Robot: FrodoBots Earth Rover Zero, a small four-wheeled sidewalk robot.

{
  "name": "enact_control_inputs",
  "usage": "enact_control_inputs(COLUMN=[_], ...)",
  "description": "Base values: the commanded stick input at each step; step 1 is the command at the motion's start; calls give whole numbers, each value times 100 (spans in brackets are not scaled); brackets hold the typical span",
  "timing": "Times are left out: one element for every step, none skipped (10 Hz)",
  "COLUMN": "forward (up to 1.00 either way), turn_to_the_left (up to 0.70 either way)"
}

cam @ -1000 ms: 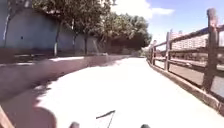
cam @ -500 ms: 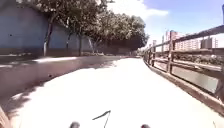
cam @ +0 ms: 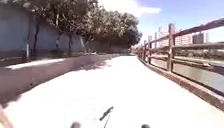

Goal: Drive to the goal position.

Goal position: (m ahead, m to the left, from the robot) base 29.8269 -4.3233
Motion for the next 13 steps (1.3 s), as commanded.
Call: enact_control_inputs(forward=[85, 85, 85, 85, 85, 85, 85, 85, 85, 85, 85, 85, 85], turn_to_the_left=[0, 0, 0, 0, 0, -7, -34, -34, -34, -33, -27, 0, 0])
